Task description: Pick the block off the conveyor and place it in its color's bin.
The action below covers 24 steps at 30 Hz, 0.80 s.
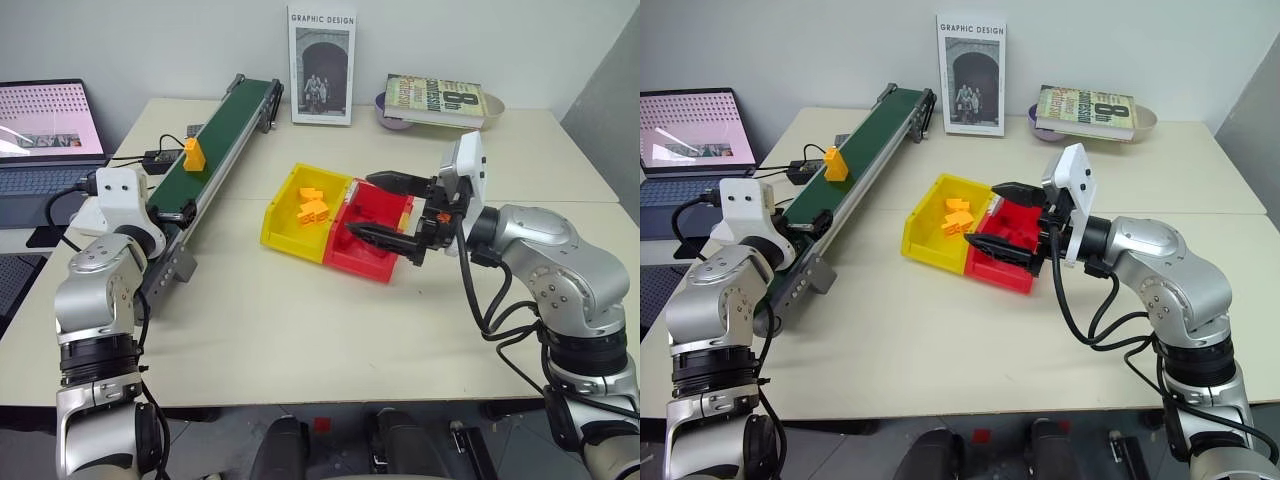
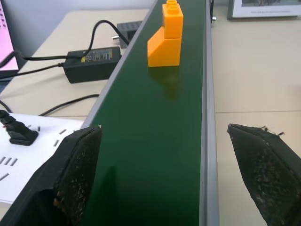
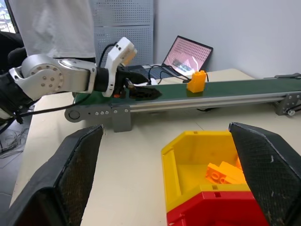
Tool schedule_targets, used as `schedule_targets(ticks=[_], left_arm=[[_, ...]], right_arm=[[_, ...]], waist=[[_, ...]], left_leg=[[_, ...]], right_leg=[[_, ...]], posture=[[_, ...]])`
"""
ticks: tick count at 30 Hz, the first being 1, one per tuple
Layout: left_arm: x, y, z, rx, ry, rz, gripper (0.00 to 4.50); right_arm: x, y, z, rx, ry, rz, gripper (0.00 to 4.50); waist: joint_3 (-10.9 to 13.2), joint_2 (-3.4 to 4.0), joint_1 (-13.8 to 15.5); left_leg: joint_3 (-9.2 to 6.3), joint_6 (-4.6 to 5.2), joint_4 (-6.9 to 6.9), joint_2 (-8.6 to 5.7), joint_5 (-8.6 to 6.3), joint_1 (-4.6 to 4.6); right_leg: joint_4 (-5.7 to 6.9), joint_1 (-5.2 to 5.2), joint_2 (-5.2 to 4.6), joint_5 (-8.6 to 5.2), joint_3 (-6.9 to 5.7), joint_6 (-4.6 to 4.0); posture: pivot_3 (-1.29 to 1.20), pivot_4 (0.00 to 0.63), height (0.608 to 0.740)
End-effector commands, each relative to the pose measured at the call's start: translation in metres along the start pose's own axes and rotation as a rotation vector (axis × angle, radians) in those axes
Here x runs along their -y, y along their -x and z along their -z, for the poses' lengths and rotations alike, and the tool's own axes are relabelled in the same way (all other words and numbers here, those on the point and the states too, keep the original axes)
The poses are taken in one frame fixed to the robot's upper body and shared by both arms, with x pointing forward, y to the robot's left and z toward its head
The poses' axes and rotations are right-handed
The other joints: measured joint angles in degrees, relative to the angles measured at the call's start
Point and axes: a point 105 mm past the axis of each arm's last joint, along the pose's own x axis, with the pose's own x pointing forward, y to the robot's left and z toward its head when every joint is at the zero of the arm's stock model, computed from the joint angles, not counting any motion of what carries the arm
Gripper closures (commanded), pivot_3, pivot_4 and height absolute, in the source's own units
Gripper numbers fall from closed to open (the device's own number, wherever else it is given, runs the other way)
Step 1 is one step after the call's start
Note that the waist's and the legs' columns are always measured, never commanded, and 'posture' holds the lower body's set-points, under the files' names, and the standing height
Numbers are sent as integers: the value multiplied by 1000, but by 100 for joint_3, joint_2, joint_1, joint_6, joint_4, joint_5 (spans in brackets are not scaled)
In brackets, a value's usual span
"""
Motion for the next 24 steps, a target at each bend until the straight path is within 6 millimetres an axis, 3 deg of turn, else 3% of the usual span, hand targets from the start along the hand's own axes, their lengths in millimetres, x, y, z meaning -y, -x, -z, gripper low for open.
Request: schedule_targets(ticks=[1, 18, 24], left_arm=[[-1, 0, -16, 45, -16, -5, 53], [-15, 1, -4, -18, -5, -82, 53], [-18, 10, 4, -53, 31, -85, 1279]], right_arm=[[-4, 3, -11, 26, 40, -1, 0], [0, 5, -15, 28, 40, 25, 0], [3, 5, -17, 31, 39, 28, 0]], waist=[[0, 0, 0], [0, 0, 0], [0, 0, -1]], left_leg=[[0, 0, 0, 0, 0, 0], [0, 0, 0, 0, 0, 0], [-1, 0, 0, 2, 0, 0]], right_leg=[[0, 0, 0, 0, 0, 0], [1, 0, -3, 0, 0, 0], [1, -1, -3, 0, -1, 0]], posture=[[0, 150, 740], [0, 150, 740], [0, 150, 740]])
